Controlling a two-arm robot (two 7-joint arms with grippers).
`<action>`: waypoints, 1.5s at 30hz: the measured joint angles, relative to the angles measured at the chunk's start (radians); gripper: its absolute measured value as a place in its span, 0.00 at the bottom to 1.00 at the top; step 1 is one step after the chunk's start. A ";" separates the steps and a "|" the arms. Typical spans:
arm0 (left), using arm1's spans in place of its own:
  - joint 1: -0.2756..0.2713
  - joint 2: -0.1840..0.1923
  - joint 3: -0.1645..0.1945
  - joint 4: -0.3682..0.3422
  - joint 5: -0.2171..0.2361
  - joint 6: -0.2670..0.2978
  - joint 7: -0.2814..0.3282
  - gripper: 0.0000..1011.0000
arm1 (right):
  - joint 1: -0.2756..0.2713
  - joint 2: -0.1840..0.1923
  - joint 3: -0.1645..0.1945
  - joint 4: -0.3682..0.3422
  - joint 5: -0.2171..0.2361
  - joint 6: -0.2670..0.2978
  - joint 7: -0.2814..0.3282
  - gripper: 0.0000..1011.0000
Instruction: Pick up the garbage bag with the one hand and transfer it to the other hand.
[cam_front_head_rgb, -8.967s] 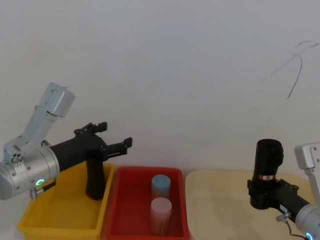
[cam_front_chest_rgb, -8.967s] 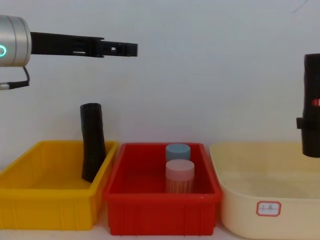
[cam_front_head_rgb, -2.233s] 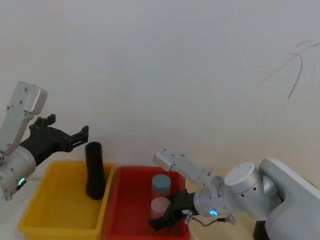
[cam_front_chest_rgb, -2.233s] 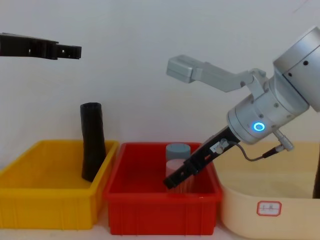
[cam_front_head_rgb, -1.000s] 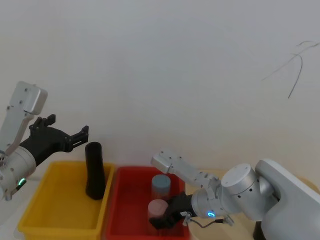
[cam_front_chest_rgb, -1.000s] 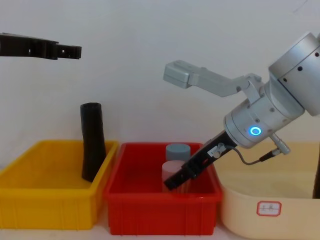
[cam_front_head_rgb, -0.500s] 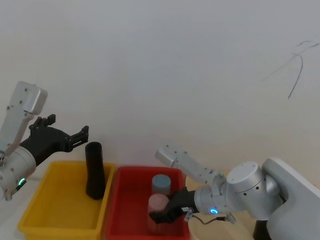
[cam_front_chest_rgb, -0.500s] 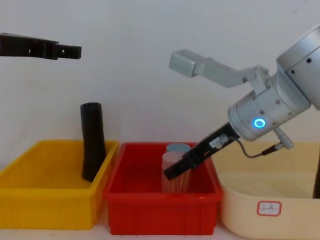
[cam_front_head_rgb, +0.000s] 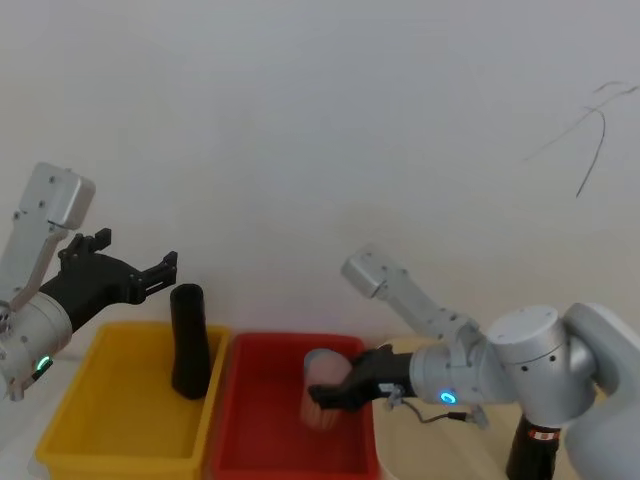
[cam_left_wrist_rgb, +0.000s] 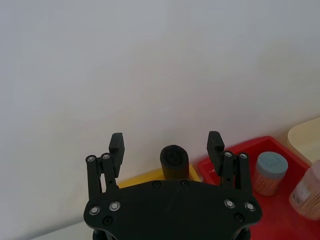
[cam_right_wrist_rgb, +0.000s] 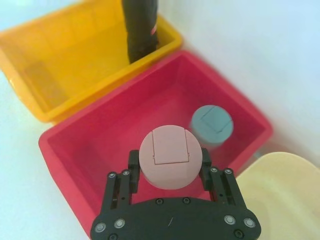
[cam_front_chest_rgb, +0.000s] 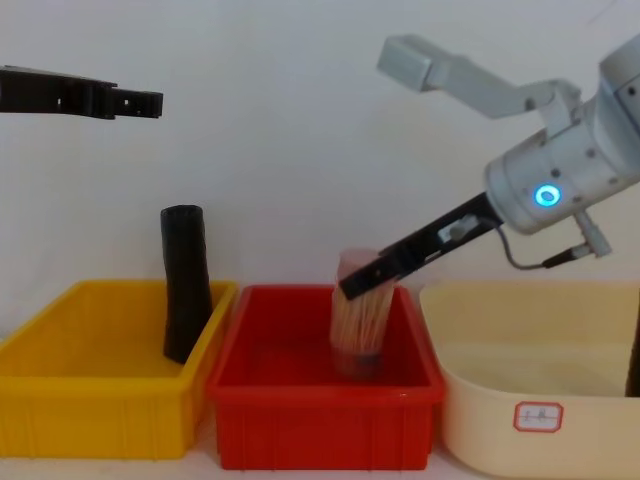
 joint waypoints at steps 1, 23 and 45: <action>0.000 0.000 0.000 0.000 0.000 0.000 0.000 0.99 | -0.003 0.002 0.008 -0.008 0.004 0.002 -0.003 0.66; 0.000 0.000 0.000 0.000 0.000 0.000 0.000 0.99 | -0.078 0.072 0.233 -0.206 0.117 0.068 -0.113 0.66; 0.000 0.000 0.000 0.000 0.000 0.000 0.000 0.99 | -0.196 0.143 0.280 -0.317 0.152 0.139 -0.162 0.66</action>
